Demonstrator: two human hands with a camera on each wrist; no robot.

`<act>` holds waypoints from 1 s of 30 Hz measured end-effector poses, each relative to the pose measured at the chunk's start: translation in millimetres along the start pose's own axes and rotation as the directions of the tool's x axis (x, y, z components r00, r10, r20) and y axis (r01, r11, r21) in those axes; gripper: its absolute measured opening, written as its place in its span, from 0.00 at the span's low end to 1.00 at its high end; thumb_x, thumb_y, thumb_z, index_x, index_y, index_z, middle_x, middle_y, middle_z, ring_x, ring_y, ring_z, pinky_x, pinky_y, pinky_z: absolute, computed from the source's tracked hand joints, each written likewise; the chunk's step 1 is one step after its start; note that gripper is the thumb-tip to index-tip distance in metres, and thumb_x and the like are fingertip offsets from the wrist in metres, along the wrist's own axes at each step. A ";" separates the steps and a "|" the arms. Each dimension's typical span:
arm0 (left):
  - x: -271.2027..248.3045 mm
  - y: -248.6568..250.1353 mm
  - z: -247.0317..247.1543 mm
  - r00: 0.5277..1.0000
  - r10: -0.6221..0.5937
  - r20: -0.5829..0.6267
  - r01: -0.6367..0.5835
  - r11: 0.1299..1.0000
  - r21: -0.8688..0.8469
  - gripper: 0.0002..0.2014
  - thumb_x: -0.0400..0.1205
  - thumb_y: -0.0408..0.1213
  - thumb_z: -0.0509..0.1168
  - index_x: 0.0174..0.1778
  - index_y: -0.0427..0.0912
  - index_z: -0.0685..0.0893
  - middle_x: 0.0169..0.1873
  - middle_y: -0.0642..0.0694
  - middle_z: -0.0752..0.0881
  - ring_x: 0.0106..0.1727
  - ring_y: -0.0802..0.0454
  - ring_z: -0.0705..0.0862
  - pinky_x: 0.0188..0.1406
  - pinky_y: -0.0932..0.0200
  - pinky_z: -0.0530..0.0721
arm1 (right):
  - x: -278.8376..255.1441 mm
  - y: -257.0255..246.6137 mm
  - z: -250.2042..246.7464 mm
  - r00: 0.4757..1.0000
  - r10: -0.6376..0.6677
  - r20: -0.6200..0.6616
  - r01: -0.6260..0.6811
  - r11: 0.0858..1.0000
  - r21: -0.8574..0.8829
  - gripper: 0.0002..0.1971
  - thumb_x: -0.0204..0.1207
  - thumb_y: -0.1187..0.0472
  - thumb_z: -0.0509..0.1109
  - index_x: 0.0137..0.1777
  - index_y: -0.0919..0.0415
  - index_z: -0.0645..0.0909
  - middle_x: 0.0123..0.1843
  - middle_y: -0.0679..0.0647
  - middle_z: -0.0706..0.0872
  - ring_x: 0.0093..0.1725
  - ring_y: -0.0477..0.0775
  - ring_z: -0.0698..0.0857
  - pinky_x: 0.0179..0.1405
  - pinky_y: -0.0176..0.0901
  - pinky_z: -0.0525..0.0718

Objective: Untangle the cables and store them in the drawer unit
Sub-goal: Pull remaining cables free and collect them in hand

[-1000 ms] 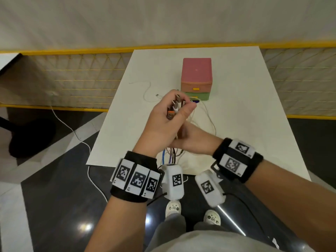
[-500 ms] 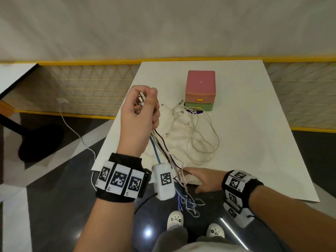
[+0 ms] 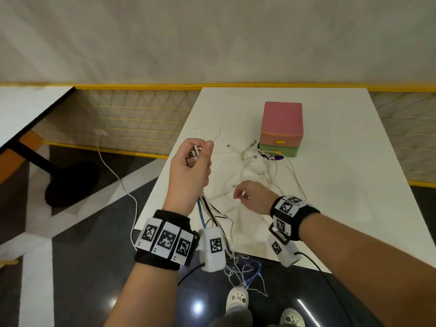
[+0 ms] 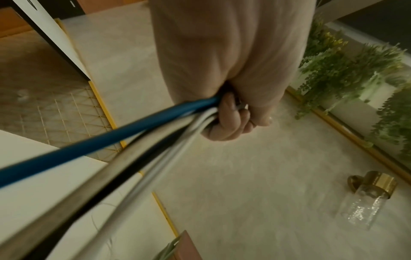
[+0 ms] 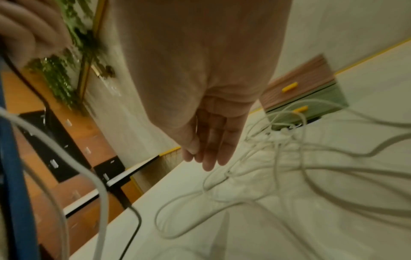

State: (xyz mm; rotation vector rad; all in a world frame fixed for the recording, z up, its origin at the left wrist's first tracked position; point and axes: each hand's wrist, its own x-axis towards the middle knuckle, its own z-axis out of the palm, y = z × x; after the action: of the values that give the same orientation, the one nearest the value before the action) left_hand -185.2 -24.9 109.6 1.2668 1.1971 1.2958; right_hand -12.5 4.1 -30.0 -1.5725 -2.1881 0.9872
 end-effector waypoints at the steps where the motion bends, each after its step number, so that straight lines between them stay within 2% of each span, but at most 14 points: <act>1: 3.5 -1.7 -2.4 1.000 -0.009 -0.007 0.009 1.000 0.007 0.07 0.86 0.41 0.65 0.47 0.42 0.79 0.30 0.39 0.71 0.24 0.53 0.64 0.19 0.64 0.62 | 10.6 -4.6 7.1 1.000 0.007 0.015 -0.006 1.000 -0.016 0.11 0.80 0.69 0.60 0.57 0.63 0.83 0.61 0.58 0.82 0.57 0.55 0.82 0.54 0.33 0.72; 3: 10.9 -4.2 -5.0 1.000 -0.018 -0.012 0.018 1.000 0.023 0.07 0.86 0.40 0.65 0.47 0.41 0.78 0.30 0.38 0.70 0.24 0.53 0.63 0.19 0.64 0.62 | 32.6 -12.9 20.6 0.996 0.027 0.082 -0.024 0.999 -0.043 0.15 0.81 0.69 0.58 0.64 0.62 0.79 0.67 0.57 0.78 0.64 0.55 0.78 0.60 0.34 0.70; 5: 18.1 -6.2 -6.9 1.000 -0.018 0.004 0.018 0.999 0.035 0.07 0.85 0.40 0.65 0.45 0.42 0.78 0.29 0.38 0.69 0.24 0.52 0.64 0.19 0.64 0.62 | 54.8 -21.6 32.2 0.982 0.050 0.183 -0.033 0.995 -0.099 0.20 0.81 0.70 0.57 0.72 0.61 0.73 0.73 0.58 0.73 0.71 0.57 0.74 0.71 0.42 0.69; 6: 21.2 -7.1 -8.1 1.000 -0.016 0.019 0.015 0.999 0.041 0.07 0.85 0.40 0.66 0.44 0.43 0.78 0.28 0.39 0.69 0.23 0.53 0.64 0.19 0.64 0.62 | 63.9 -25.0 37.2 0.969 0.062 0.240 -0.030 0.990 -0.135 0.23 0.80 0.71 0.57 0.75 0.61 0.69 0.76 0.59 0.70 0.73 0.58 0.72 0.73 0.45 0.69; 8: 26.0 -9.2 -11.5 0.999 -0.012 0.050 0.009 0.998 0.057 0.07 0.85 0.40 0.66 0.42 0.45 0.77 0.26 0.43 0.70 0.23 0.54 0.65 0.19 0.64 0.63 | 76.0 -28.5 45.6 0.942 0.067 0.328 0.006 0.976 -0.216 0.28 0.77 0.75 0.59 0.78 0.62 0.66 0.77 0.60 0.67 0.73 0.61 0.72 0.72 0.47 0.71; 10: 29.2 -11.8 -16.3 0.998 -0.009 0.067 0.004 0.998 0.068 0.07 0.85 0.40 0.66 0.42 0.45 0.77 0.26 0.45 0.71 0.23 0.53 0.65 0.20 0.64 0.64 | 81.9 -25.6 53.3 0.942 0.034 0.335 0.053 0.967 -0.249 0.27 0.75 0.78 0.59 0.74 0.63 0.70 0.70 0.60 0.71 0.67 0.62 0.77 0.68 0.48 0.75; 12: 31.8 -14.8 -21.9 0.998 -0.005 0.056 0.002 0.998 0.069 0.07 0.85 0.41 0.67 0.41 0.46 0.78 0.26 0.46 0.72 0.24 0.53 0.66 0.20 0.64 0.64 | 85.0 -20.0 59.4 0.957 0.011 0.291 0.058 0.972 -0.227 0.21 0.74 0.77 0.58 0.64 0.64 0.78 0.60 0.58 0.74 0.60 0.62 0.80 0.64 0.51 0.77; 15: 33.5 -19.7 -32.0 1.000 -0.013 0.014 0.012 0.998 0.060 0.07 0.85 0.41 0.67 0.41 0.46 0.78 0.27 0.46 0.72 0.26 0.52 0.67 0.21 0.62 0.64 | 81.9 -16.0 59.7 0.976 -0.053 0.209 0.091 0.980 -0.176 0.09 0.76 0.68 0.63 0.50 0.65 0.84 0.55 0.58 0.79 0.51 0.58 0.82 0.56 0.49 0.80; 18: 34.3 -26.5 -42.9 0.999 -0.033 -0.035 0.034 0.999 0.035 0.07 0.83 0.41 0.69 0.42 0.46 0.79 0.28 0.46 0.70 0.26 0.53 0.66 0.21 0.61 0.63 | 64.0 -18.2 49.8 0.971 -0.237 0.031 0.235 0.971 0.050 0.05 0.74 0.66 0.68 0.45 0.66 0.85 0.48 0.54 0.79 0.40 0.51 0.80 0.48 0.43 0.80; 19: 34.8 -29.3 -45.8 0.998 -0.042 -0.056 0.044 0.998 0.036 0.07 0.82 0.41 0.70 0.42 0.47 0.79 0.27 0.46 0.69 0.25 0.53 0.65 0.21 0.61 0.63 | 54.7 -21.5 42.3 0.960 -0.279 -0.031 0.280 0.951 0.127 0.05 0.74 0.66 0.69 0.45 0.65 0.86 0.47 0.53 0.79 0.40 0.50 0.81 0.48 0.40 0.80; 21: 38.0 -35.4 -48.3 0.991 -0.079 -0.112 0.085 0.995 0.050 0.08 0.80 0.40 0.74 0.41 0.47 0.79 0.27 0.47 0.69 0.26 0.52 0.65 0.20 0.61 0.65 | 34.9 -27.8 23.8 0.941 -0.319 -0.112 0.337 0.914 0.227 0.07 0.76 0.63 0.68 0.48 0.62 0.86 0.51 0.50 0.80 0.47 0.47 0.83 0.54 0.33 0.79; 24: 42.7 -42.0 -39.7 0.970 -0.154 -0.188 0.165 0.985 0.048 0.10 0.78 0.39 0.75 0.42 0.46 0.78 0.29 0.46 0.72 0.27 0.52 0.69 0.20 0.62 0.69 | 7.5 -39.0 -3.7 0.886 -0.405 -0.224 0.446 0.877 0.180 0.08 0.77 0.60 0.68 0.50 0.61 0.86 0.54 0.50 0.80 0.55 0.45 0.82 0.59 0.35 0.78; 27: 45.6 -41.7 -18.2 0.972 -0.187 -0.142 0.194 0.980 0.035 0.12 0.79 0.42 0.75 0.42 0.45 0.76 0.31 0.45 0.74 0.27 0.52 0.70 0.21 0.63 0.70 | -14.0 -46.7 -20.4 0.840 -0.452 -0.301 0.508 0.850 0.141 0.07 0.75 0.67 0.71 0.51 0.63 0.86 0.55 0.52 0.81 0.57 0.46 0.82 0.60 0.40 0.79; 30: 46.4 -38.0 6.0 0.980 -0.195 -0.025 0.196 0.978 0.070 0.13 0.77 0.41 0.77 0.42 0.47 0.76 0.34 0.41 0.79 0.28 0.53 0.71 0.21 0.63 0.72 | -29.2 -48.6 -30.4 0.813 -0.473 -0.339 0.536 0.836 0.118 0.10 0.74 0.73 0.67 0.52 0.64 0.85 0.56 0.53 0.81 0.58 0.48 0.82 0.59 0.47 0.80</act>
State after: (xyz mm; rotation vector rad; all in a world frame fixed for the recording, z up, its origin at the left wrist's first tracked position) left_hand -181.2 24.8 75.9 1.1584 1.3566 1.1309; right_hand -19.5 -20.0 29.2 -0.8881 -2.0440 0.7228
